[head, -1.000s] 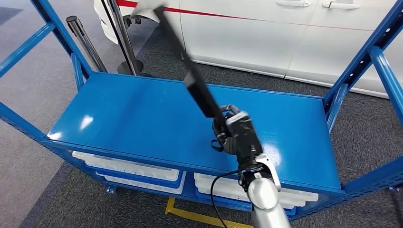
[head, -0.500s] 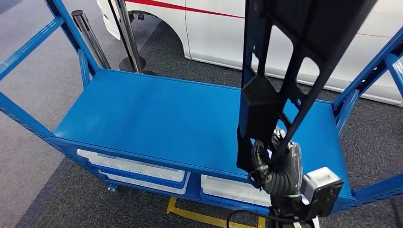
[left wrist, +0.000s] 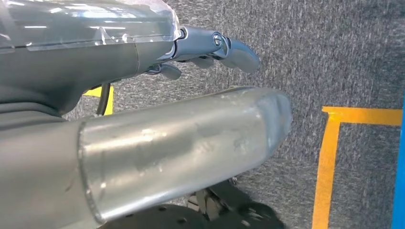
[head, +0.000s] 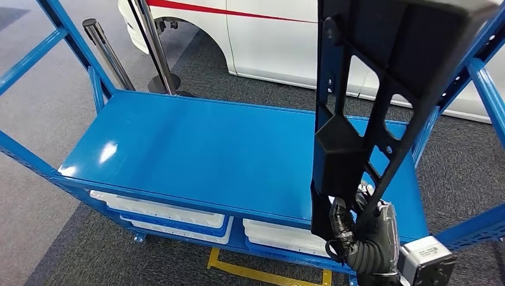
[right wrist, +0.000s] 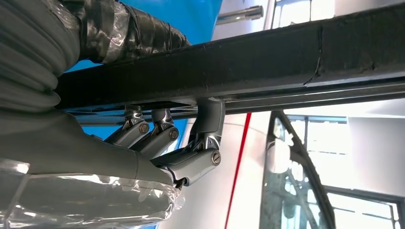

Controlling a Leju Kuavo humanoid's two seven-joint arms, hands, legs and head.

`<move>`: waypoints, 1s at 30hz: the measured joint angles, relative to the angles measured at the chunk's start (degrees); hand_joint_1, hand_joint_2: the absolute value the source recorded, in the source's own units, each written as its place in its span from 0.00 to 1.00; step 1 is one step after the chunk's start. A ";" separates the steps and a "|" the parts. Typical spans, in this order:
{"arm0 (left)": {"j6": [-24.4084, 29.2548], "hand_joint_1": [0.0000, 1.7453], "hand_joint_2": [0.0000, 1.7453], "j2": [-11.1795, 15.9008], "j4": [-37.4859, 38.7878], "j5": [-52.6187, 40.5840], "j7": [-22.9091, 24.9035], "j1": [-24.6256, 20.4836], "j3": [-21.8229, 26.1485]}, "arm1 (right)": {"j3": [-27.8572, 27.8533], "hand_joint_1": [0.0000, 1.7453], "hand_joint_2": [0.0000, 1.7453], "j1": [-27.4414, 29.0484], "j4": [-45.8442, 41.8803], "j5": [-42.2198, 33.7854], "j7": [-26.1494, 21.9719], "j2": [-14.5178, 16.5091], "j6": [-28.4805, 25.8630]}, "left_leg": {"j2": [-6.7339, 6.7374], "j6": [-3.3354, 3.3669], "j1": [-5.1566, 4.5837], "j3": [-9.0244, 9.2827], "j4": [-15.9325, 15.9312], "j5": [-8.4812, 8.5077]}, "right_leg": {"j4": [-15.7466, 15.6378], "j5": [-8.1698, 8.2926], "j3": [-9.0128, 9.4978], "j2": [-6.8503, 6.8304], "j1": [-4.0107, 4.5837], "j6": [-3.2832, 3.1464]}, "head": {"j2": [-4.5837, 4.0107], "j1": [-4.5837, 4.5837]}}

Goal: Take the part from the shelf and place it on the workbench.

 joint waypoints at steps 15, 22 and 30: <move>-1.69 0.00 0.00 -2.50 -4.06 -0.47 0.56 0.22 0.50 | -1.47 1.00 1.00 0.75 -2.34 -1.97 -1.83 0.31 1.83 | 0.26 2.44 0.04 3.05 -8.96 4.54 | 1.42 -1.13 -0.84 0.09 0.22 2.32 | 0.00 0.09; -2.77 0.00 0.00 -3.40 -6.18 -1.19 0.57 0.04 1.33 | -1.61 1.00 1.00 -0.07 -1.35 -6.40 -7.07 -0.65 -2.42 | 0.43 1.23 -0.37 -2.62 -6.68 8.17 | -0.58 -4.97 6.24 0.24 -0.36 2.37 | 0.00 0.06; -2.77 0.00 0.00 -3.38 -6.26 -1.23 0.65 0.08 2.22 | -1.97 1.00 1.00 0.11 -0.95 -8.09 -7.45 -2.08 -3.05 | 0.07 -0.65 -0.04 -5.85 7.05 -3.50 | -0.56 -0.77 1.27 -0.21 -0.19 -0.21 | 0.00 -0.02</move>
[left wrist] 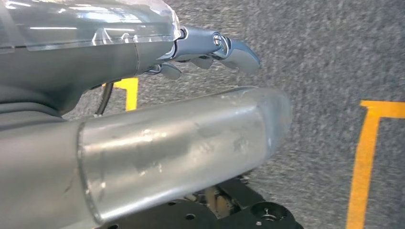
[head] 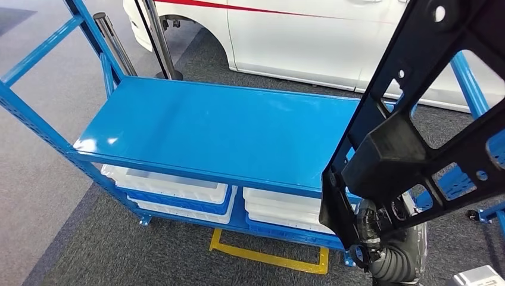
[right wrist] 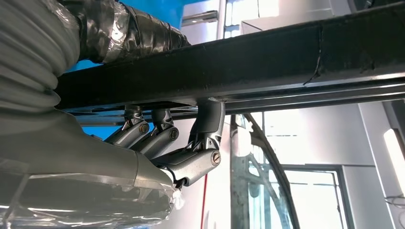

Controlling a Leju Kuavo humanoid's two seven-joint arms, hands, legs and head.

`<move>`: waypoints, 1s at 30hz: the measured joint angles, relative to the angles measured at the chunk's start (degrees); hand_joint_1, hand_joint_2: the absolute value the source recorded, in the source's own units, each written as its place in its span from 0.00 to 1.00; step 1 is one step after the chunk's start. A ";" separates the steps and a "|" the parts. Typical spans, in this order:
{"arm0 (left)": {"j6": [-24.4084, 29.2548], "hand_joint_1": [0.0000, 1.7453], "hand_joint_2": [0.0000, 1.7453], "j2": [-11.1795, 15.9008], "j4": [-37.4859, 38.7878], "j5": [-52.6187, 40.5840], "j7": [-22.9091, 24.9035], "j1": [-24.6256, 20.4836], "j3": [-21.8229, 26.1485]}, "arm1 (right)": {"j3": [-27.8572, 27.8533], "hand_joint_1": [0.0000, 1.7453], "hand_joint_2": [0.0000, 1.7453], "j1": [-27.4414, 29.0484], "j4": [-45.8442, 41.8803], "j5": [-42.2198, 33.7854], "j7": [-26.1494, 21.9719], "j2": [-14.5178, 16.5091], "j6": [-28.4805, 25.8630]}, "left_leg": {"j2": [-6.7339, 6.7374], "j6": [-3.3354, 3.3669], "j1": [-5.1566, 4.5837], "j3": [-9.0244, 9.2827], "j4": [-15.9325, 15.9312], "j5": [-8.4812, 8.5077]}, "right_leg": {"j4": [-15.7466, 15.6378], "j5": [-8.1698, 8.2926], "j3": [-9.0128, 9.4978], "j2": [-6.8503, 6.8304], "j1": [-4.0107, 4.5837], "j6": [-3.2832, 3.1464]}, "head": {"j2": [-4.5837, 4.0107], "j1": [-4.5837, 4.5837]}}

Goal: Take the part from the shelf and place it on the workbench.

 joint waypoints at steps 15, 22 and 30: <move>-4.96 0.00 0.00 -3.14 -6.84 1.85 1.99 0.66 0.00 | -3.39 1.00 1.00 2.00 0.08 -5.78 0.50 -0.38 5.70 | 0.96 4.01 -0.64 10.41 -17.51 7.91 | 13.48 -6.62 -7.44 0.21 -0.05 2.99 | 0.00 0.10; -5.26 0.00 0.00 -4.01 -8.39 2.25 2.03 1.17 -0.05 | -9.18 1.00 1.00 3.62 0.89 -13.52 1.08 1.78 11.78 | 3.44 2.52 -0.80 5.51 -13.84 9.06 | 1.22 -3.71 3.61 -3.43 -0.07 2.83 | 0.00 0.04; -5.16 0.00 0.00 -4.10 -8.97 2.63 2.21 1.48 0.12 | -13.33 1.00 1.00 5.84 1.27 -14.64 1.49 3.83 13.06 | 0.55 0.26 -0.25 0.99 -0.20 -0.07 | 0.12 -1.80 1.58 0.23 0.16 -0.36 | 0.00 0.02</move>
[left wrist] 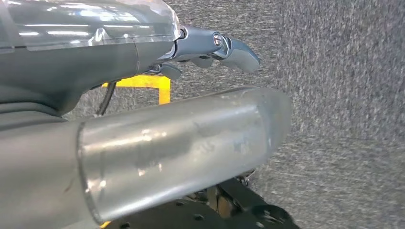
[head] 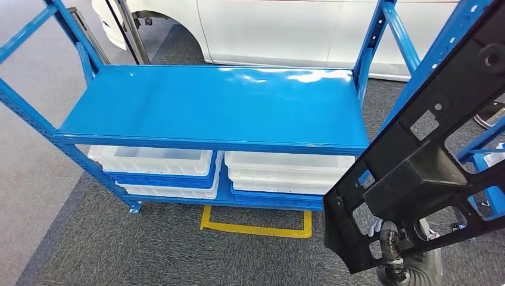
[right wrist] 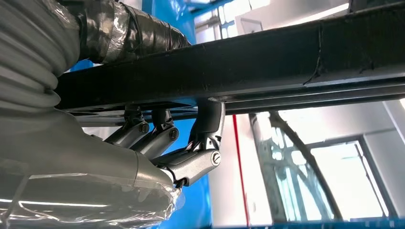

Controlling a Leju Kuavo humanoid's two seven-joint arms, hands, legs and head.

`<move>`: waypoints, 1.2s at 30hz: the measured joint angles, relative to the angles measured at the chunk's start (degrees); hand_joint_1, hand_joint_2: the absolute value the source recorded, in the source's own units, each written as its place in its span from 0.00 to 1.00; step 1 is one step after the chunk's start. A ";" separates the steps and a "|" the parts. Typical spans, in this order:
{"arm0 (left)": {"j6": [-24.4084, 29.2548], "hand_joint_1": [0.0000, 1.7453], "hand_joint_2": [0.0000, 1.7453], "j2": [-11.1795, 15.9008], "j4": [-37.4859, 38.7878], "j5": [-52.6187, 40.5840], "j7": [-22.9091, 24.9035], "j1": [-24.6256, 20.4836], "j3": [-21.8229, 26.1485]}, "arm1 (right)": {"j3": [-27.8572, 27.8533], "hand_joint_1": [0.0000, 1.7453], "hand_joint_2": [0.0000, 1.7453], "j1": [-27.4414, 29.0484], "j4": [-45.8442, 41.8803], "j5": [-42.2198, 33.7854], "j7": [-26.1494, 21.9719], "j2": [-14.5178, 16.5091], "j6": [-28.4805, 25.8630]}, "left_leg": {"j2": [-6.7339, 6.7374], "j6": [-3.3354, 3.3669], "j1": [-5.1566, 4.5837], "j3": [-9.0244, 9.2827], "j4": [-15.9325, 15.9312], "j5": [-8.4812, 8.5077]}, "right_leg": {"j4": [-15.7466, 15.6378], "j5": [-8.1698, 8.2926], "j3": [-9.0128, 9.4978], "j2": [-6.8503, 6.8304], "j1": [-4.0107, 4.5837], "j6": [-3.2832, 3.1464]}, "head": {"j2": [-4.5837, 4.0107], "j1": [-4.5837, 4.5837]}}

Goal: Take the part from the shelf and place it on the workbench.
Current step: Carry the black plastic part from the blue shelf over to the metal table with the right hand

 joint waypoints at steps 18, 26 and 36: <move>-1.75 0.00 0.00 0.05 -2.03 -0.95 -0.15 -0.51 3.56 | -1.45 1.00 1.00 7.36 1.63 1.49 -5.38 0.96 -1.13 | 2.63 2.94 0.23 10.85 -18.00 7.14 | 10.87 -1.95 -7.02 -0.16 -1.24 4.51 | 0.00 0.05; -1.70 0.00 0.00 -0.11 -2.19 -1.53 -0.35 -1.12 4.25 | -2.03 1.00 1.00 7.74 1.76 1.59 -5.42 0.97 -1.39 | 4.46 0.24 0.39 10.34 -14.28 3.95 | 1.19 1.48 -2.94 -1.78 -0.60 1.98 | 0.00 -0.15; -1.69 0.00 0.00 -0.11 -2.20 -1.60 -0.37 -0.87 5.05 | -2.39 1.00 1.00 7.73 1.77 1.64 -5.80 1.10 -0.73 | -3.40 1.45 0.52 9.29 -11.98 4.14 | 1.12 2.60 -3.58 4.72 -0.16 1.43 | 0.00 -0.16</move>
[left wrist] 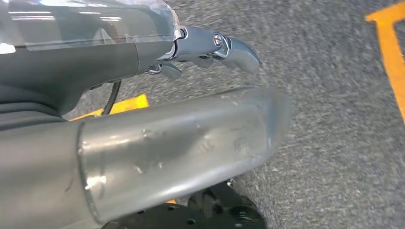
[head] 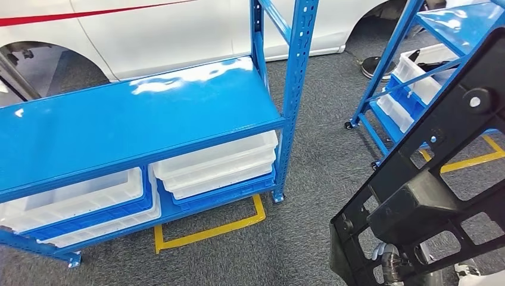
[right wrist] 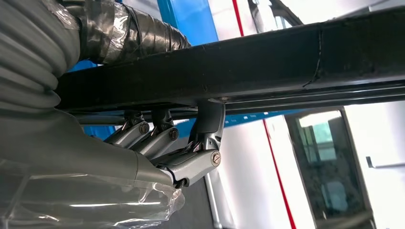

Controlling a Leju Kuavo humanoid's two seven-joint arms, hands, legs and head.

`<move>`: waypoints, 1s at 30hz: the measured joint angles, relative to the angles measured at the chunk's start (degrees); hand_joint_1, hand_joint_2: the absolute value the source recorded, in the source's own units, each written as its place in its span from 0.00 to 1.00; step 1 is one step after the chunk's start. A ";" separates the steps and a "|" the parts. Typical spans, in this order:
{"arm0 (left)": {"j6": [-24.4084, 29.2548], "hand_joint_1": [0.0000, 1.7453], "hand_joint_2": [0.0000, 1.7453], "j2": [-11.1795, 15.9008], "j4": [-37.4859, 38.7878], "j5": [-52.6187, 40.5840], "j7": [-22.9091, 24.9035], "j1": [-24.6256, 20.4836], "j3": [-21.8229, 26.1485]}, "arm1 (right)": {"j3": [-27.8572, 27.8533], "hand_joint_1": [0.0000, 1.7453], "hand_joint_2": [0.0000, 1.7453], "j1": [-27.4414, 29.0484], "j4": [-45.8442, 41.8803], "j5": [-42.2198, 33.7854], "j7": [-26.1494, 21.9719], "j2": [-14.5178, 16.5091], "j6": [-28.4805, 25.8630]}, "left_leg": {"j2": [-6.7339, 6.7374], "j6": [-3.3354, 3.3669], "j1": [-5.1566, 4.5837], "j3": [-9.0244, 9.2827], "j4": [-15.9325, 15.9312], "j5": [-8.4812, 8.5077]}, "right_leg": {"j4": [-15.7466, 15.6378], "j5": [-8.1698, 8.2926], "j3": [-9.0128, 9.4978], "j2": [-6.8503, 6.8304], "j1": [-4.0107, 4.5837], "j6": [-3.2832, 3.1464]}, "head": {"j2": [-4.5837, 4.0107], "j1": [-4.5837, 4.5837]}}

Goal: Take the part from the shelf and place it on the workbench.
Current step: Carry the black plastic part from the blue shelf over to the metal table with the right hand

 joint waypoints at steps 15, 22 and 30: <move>0.16 0.00 0.00 -0.19 0.00 -0.10 -0.03 -0.21 0.42 | -0.77 1.00 1.00 0.02 0.16 0.20 -0.76 0.01 1.44 | 7.93 0.97 -0.64 0.69 -3.69 1.45 | 2.22 -2.03 0.80 -7.67 0.35 1.80 | 0.00 0.32; 0.36 0.00 0.00 -0.17 0.07 -0.13 -0.04 -0.66 0.69 | -1.09 1.00 1.00 -0.12 0.14 0.45 -1.78 0.03 2.25 | 6.09 -0.84 -0.70 -0.42 0.20 -2.08 | -1.83 -0.68 1.84 -6.09 0.41 -0.78 | 0.00 0.26; -0.28 0.00 0.00 -0.16 0.04 -0.02 -0.05 -0.21 1.24 | -1.81 1.00 1.00 -0.36 0.13 -0.12 -2.53 0.05 4.66 | 0.37 -0.59 -0.27 -0.93 1.49 -0.24 | -1.14 -0.15 1.23 -0.26 0.37 -0.84 | 0.00 0.24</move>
